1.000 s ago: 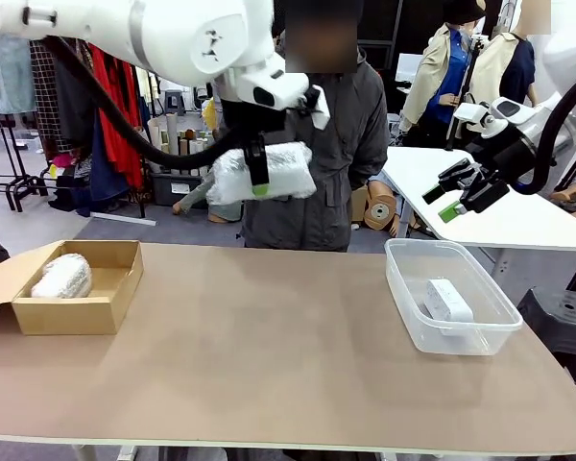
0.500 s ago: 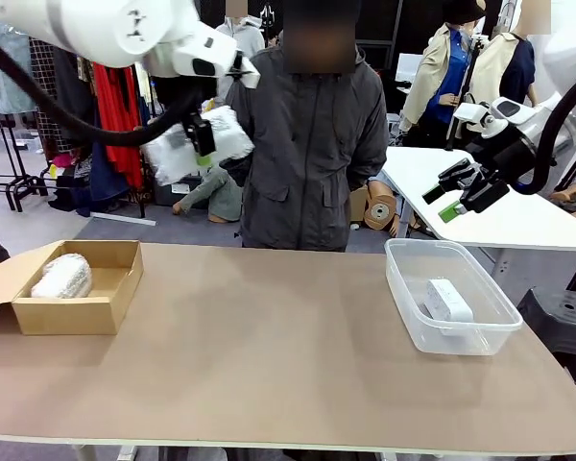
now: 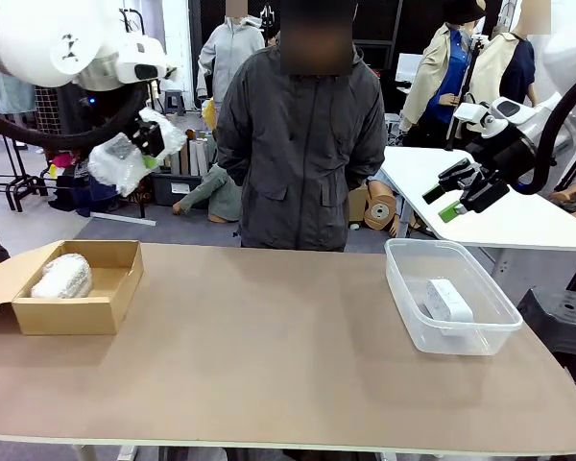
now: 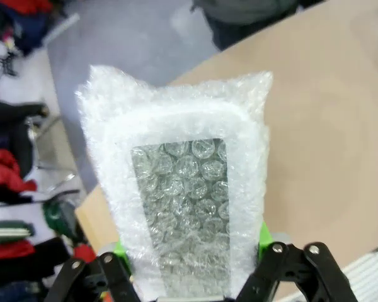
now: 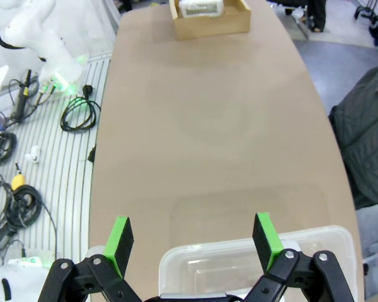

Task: Separate and place wrapped and unwrapped clocks.
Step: If the picked Digital clock is wrapped, place it in the Package Box ; if not, place it in the Organizing box.

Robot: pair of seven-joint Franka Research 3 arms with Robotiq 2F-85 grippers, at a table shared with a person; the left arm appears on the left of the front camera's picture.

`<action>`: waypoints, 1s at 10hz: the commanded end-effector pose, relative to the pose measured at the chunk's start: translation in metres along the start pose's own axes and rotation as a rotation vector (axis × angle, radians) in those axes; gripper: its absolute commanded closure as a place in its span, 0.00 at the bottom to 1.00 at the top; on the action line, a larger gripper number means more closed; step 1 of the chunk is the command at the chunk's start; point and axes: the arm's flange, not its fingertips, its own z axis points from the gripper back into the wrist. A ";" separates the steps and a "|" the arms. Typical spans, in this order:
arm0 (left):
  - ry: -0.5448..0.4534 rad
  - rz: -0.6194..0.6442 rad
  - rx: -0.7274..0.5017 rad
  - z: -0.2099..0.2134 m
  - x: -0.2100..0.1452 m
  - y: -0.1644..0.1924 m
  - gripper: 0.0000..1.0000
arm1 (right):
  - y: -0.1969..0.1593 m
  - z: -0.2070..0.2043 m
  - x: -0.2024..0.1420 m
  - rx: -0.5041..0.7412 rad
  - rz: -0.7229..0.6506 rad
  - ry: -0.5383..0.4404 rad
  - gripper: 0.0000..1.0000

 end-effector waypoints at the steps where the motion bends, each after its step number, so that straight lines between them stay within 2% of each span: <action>1: 0.005 0.121 0.012 -0.011 -0.016 0.012 1.00 | 0.001 0.001 0.003 -0.002 -0.013 -0.001 0.00; 3: 0.034 0.237 -0.012 -0.031 -0.030 0.035 1.00 | 0.001 0.001 0.003 -0.002 -0.013 -0.001 0.00; 6: 0.052 0.330 -0.030 -0.055 -0.048 0.062 1.00 | 0.001 0.001 0.003 -0.002 -0.013 -0.001 0.00; 7: 0.039 0.335 -0.026 -0.062 -0.052 0.064 1.00 | 0.001 0.001 0.003 -0.002 -0.013 -0.001 0.00; 8: 0.005 0.273 0.001 -0.058 -0.050 0.062 1.00 | 0.001 0.001 0.003 -0.002 -0.013 -0.001 0.00; 9: 0.079 0.310 -0.026 -0.059 -0.047 0.066 1.00 | 0.001 0.001 0.003 -0.002 -0.013 -0.001 0.00; 10: 0.079 0.310 -0.026 -0.059 -0.047 0.066 1.00 | 0.001 0.001 0.003 -0.002 -0.013 -0.001 0.00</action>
